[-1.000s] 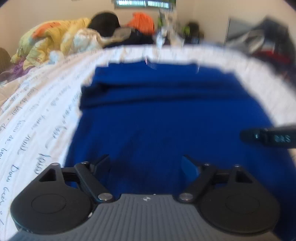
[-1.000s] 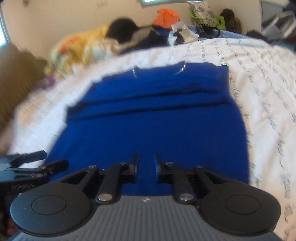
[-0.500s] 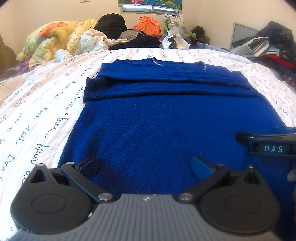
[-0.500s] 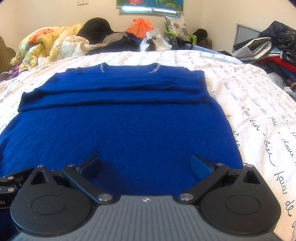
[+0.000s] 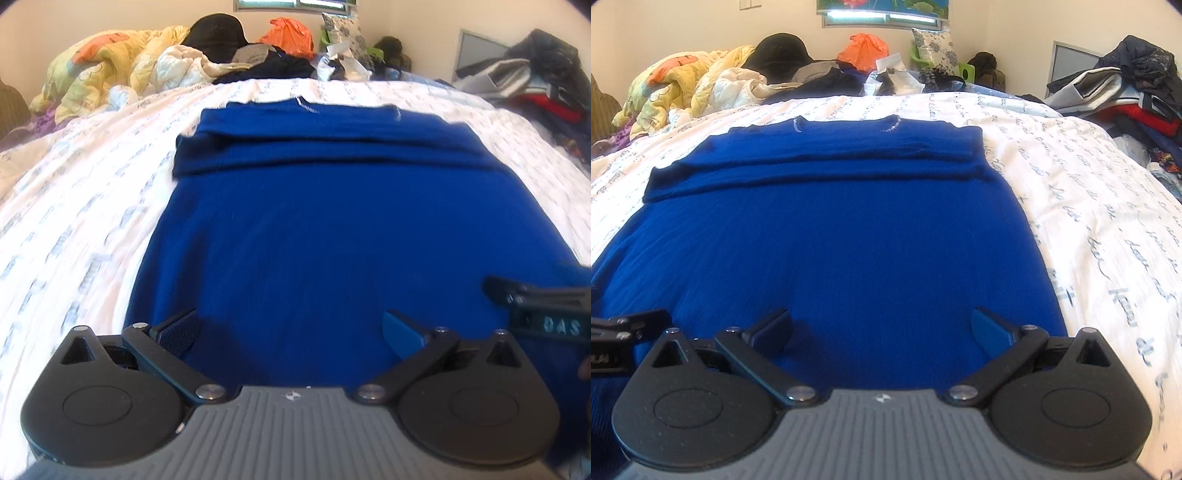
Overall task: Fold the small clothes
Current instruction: 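Move both open grippers along the folded sweater toward its hem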
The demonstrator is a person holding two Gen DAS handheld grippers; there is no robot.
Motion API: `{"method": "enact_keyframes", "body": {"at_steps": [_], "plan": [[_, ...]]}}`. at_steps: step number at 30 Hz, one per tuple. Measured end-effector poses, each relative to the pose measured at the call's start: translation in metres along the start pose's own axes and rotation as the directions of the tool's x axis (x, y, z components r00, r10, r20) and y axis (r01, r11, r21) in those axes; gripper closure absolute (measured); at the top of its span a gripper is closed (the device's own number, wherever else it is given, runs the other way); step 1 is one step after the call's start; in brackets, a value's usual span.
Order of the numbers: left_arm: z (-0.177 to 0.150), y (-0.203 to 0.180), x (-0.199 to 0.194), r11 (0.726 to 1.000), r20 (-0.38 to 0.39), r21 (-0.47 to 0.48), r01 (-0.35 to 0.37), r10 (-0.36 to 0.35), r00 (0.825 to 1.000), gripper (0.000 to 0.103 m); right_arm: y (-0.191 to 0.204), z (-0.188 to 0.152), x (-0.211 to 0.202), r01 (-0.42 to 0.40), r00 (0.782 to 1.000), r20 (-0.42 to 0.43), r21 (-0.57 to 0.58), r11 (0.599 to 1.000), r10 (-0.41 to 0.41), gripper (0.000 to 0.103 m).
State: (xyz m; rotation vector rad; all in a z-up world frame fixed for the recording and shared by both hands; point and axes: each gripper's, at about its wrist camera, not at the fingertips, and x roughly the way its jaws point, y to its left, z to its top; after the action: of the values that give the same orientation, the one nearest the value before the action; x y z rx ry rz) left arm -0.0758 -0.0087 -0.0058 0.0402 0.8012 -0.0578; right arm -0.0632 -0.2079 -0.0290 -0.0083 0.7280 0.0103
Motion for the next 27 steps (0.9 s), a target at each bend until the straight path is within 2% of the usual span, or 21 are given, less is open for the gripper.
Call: {"method": "enact_keyframes", "body": {"at_steps": [4,7,11,15,19,21,23,25,26,27], "plan": [[-0.032,0.001,-0.031,0.999,0.006,0.037,0.030,-0.030,1.000,0.000,0.000,-0.019,-0.022,-0.016,1.000,-0.008,-0.012,1.000,0.016,0.000],[-0.049,0.005,-0.049,0.994,0.002,0.092,0.066,-0.066,0.998,0.000,-0.002,-0.037,-0.046,-0.062,0.998,-0.017,-0.048,0.997,0.062,0.000],[-0.059,0.013,-0.059,0.987,-0.011,0.123,0.103,-0.102,0.995,0.000,-0.011,-0.064,-0.073,-0.129,0.992,-0.011,-0.096,0.987,0.129,0.000],[-0.060,0.017,-0.061,0.986,-0.028,0.128,0.108,-0.105,0.994,0.000,-0.013,-0.073,-0.086,-0.137,0.990,-0.025,-0.116,0.984,0.135,0.000],[-0.053,0.039,-0.066,0.994,-0.063,0.027,0.109,-0.107,0.992,0.000,-0.020,-0.060,-0.097,-0.160,0.983,-0.106,-0.129,0.979,0.147,0.000],[-0.049,0.058,-0.069,0.988,-0.075,-0.078,0.135,-0.140,0.987,0.000,-0.045,-0.053,-0.107,-0.178,0.981,-0.080,-0.033,0.983,0.175,0.000],[-0.048,0.077,-0.066,0.964,-0.102,-0.195,0.180,-0.203,0.974,0.000,-0.078,-0.045,-0.108,-0.218,0.965,-0.117,0.125,0.968,0.233,0.000],[-0.046,0.097,-0.067,0.915,-0.077,-0.309,0.259,-0.296,0.952,0.000,-0.112,-0.042,-0.103,-0.257,0.939,-0.150,0.293,0.921,0.310,0.000],[-0.046,0.104,-0.065,0.882,-0.070,-0.358,0.308,-0.354,0.933,0.000,-0.127,-0.042,-0.101,-0.274,0.926,-0.151,0.364,0.890,0.347,0.000],[-0.045,0.112,-0.061,0.829,-0.059,-0.414,0.376,-0.437,0.898,0.000,-0.137,-0.043,-0.097,-0.290,0.909,-0.162,0.414,0.863,0.384,0.000]]}}
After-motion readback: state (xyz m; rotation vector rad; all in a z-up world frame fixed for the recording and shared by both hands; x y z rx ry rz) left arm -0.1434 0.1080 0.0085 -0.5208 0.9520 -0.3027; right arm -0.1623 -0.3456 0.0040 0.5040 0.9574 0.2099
